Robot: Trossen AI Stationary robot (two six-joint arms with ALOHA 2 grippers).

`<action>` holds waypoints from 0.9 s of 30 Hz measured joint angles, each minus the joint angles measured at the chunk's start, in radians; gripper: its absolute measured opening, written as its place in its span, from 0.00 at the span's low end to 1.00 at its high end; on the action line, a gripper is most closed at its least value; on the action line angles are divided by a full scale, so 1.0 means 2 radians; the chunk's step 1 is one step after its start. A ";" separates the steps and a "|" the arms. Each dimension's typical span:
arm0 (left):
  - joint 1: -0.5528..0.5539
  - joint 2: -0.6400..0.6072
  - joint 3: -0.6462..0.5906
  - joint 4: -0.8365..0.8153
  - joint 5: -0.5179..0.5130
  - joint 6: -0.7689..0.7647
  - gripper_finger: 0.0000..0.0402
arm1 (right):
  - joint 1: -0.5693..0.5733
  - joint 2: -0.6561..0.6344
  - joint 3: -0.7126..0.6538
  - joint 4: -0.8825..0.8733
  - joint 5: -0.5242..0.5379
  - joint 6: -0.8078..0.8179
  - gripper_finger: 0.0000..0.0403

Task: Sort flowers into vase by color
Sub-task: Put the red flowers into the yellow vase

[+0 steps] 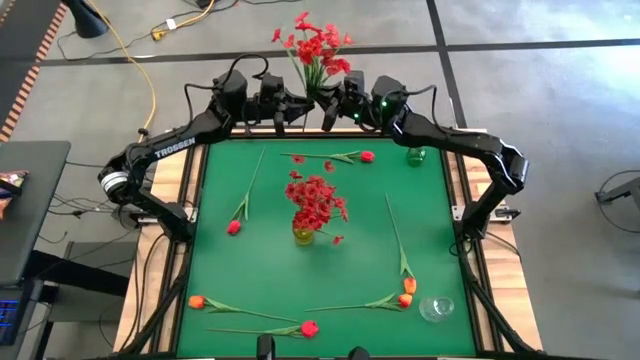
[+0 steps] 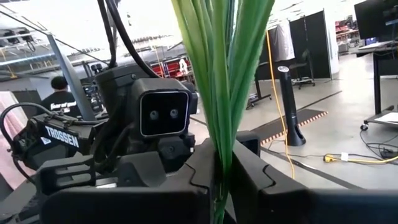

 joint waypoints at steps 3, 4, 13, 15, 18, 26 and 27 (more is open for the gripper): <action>0.000 0.000 0.000 0.000 -0.010 0.000 0.10 | 0.000 0.000 0.000 0.000 0.000 0.000 0.16; 0.000 0.000 0.000 0.000 -0.011 0.000 0.08 | 0.000 0.000 0.000 0.000 0.000 0.000 0.16; 0.000 0.000 0.000 0.000 -0.013 0.003 0.02 | 0.001 0.000 0.000 -0.001 0.000 -0.001 0.18; 0.000 0.000 0.000 0.000 -0.012 0.003 0.02 | 0.000 0.000 0.000 -0.001 -0.011 -0.001 0.21; 0.000 0.000 0.000 0.000 -0.012 0.004 0.01 | -0.001 0.000 0.000 -0.004 -0.024 -0.001 0.28; 0.031 -0.024 0.000 0.005 -0.032 0.004 0.01 | -0.015 -0.031 0.000 -0.087 -0.039 -0.004 0.54; 0.037 -0.030 0.000 0.004 -0.035 0.004 0.01 | -0.017 -0.038 0.000 -0.099 -0.039 -0.010 0.57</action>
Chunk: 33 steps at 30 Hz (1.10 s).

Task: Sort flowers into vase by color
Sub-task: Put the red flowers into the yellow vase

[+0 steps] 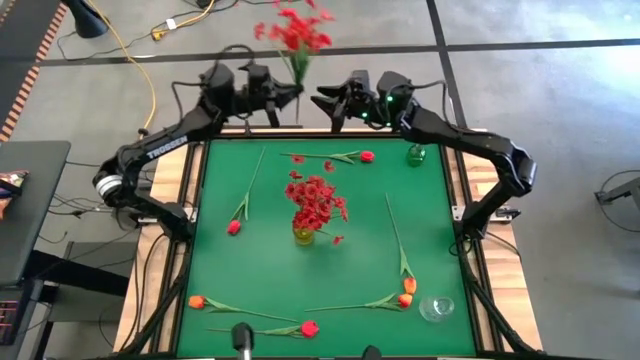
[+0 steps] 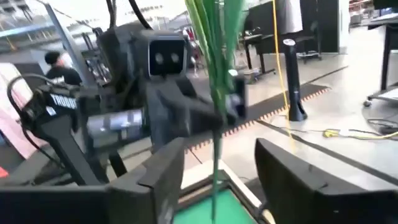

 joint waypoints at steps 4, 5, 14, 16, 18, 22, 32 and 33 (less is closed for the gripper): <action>0.016 -0.031 0.000 -0.002 -0.002 -0.001 0.01 | -0.004 -0.029 0.000 -0.054 0.000 -0.023 0.63; 0.017 -0.040 0.000 -0.008 -0.002 -0.002 0.01 | -0.004 -0.037 0.000 -0.068 0.000 -0.027 0.63; -0.027 -0.149 -0.033 -0.050 0.007 0.035 0.01 | 0.012 -0.095 0.000 -0.194 0.001 -0.031 0.63; -0.047 -0.184 -0.063 -0.049 -0.008 0.041 0.01 | 0.020 -0.107 0.000 -0.228 0.001 -0.033 0.63; -0.071 -0.219 -0.101 -0.040 -0.031 0.040 0.01 | 0.030 -0.116 0.000 -0.257 0.001 -0.038 0.63; -0.127 -0.281 -0.196 0.011 -0.050 0.034 0.01 | 0.055 -0.126 0.000 -0.299 0.004 -0.041 0.63; -0.269 -0.320 -0.423 0.295 -0.119 0.024 0.01 | 0.090 -0.129 0.000 -0.362 0.056 -0.054 0.63; -0.282 -0.315 -0.438 0.317 -0.138 0.028 0.00 | 0.090 -0.131 0.000 -0.370 0.057 -0.052 0.63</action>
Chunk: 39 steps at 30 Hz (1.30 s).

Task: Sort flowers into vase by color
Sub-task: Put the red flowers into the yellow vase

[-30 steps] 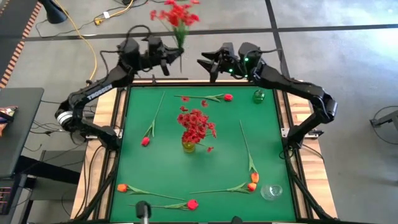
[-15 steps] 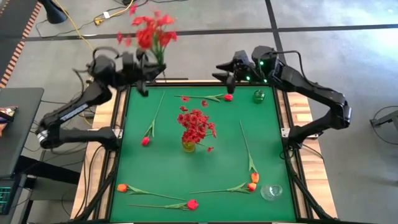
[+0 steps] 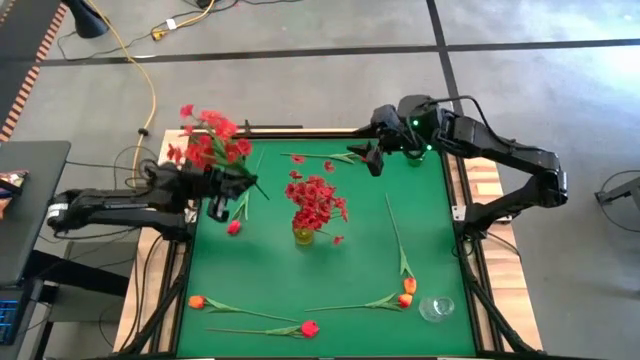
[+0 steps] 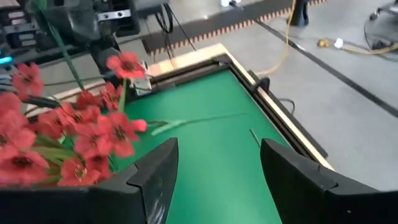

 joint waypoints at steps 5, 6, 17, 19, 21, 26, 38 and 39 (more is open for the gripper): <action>-0.056 0.040 -0.041 0.036 -0.072 0.004 0.00 | 0.019 -0.016 0.000 -0.026 0.057 0.013 0.63; -0.064 0.050 -0.041 0.037 -0.076 0.004 0.00 | 0.024 -0.020 0.000 -0.029 0.073 0.012 0.63; -0.100 0.210 -0.041 0.170 -0.139 0.049 0.00 | 0.044 -0.089 -0.081 0.002 0.134 0.027 0.63; -0.100 0.245 -0.041 0.223 -0.136 0.049 0.00 | 0.038 -0.112 -0.117 0.030 0.133 0.047 0.63; -0.100 0.277 -0.041 0.265 -0.130 0.045 0.00 | 0.033 -0.133 -0.145 0.053 0.132 0.067 0.63; -0.102 0.342 -0.038 0.307 -0.119 0.015 0.00 | 0.031 -0.171 -0.181 0.072 0.131 0.101 0.63; -0.103 0.387 -0.011 0.308 -0.095 0.062 0.00 | 0.035 -0.180 -0.182 0.064 0.125 0.113 0.63; -0.101 0.387 -0.011 0.308 -0.094 0.065 0.00 | 0.035 -0.180 -0.182 0.062 0.124 0.117 0.63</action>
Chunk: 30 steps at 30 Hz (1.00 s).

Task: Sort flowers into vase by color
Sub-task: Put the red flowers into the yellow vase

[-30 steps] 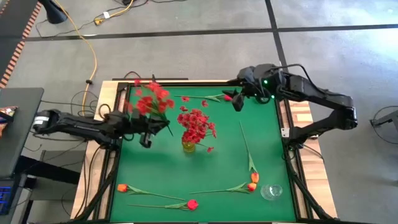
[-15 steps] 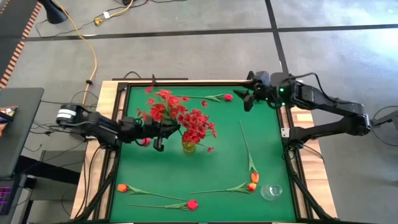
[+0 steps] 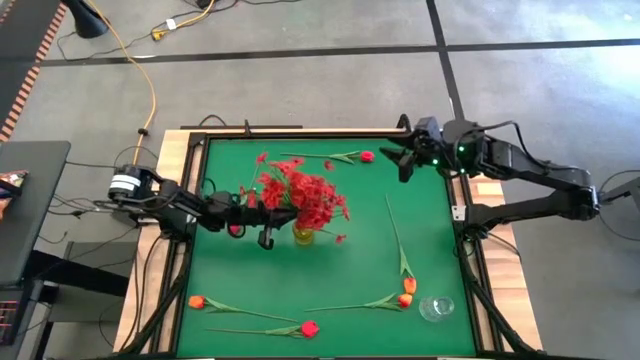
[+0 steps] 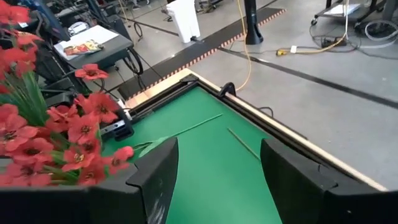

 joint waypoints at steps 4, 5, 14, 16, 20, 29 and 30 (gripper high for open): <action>0.019 0.000 0.000 0.000 0.031 0.007 0.00 | 0.000 0.002 0.000 -0.003 -0.008 0.005 0.63; 0.025 0.000 0.000 -0.001 0.042 0.004 0.00 | 0.000 0.002 0.000 -0.003 -0.009 0.006 0.63; 0.062 0.000 0.000 -0.002 0.128 -0.007 0.00 | 0.000 0.004 0.000 -0.006 -0.010 0.015 0.63; 0.067 0.000 0.000 -0.007 0.140 -0.007 0.00 | 0.000 0.004 0.000 -0.006 -0.010 0.017 0.63; 0.078 0.000 0.000 -0.021 0.153 -0.005 0.00 | 0.000 0.004 0.000 -0.006 -0.010 0.023 0.63; 0.095 0.000 0.000 -0.019 0.177 -0.003 0.00 | 0.000 0.004 0.000 -0.005 -0.010 0.023 0.63; 0.096 0.000 -0.001 -0.019 0.180 0.000 0.00 | 0.000 0.004 0.000 -0.005 -0.010 0.026 0.63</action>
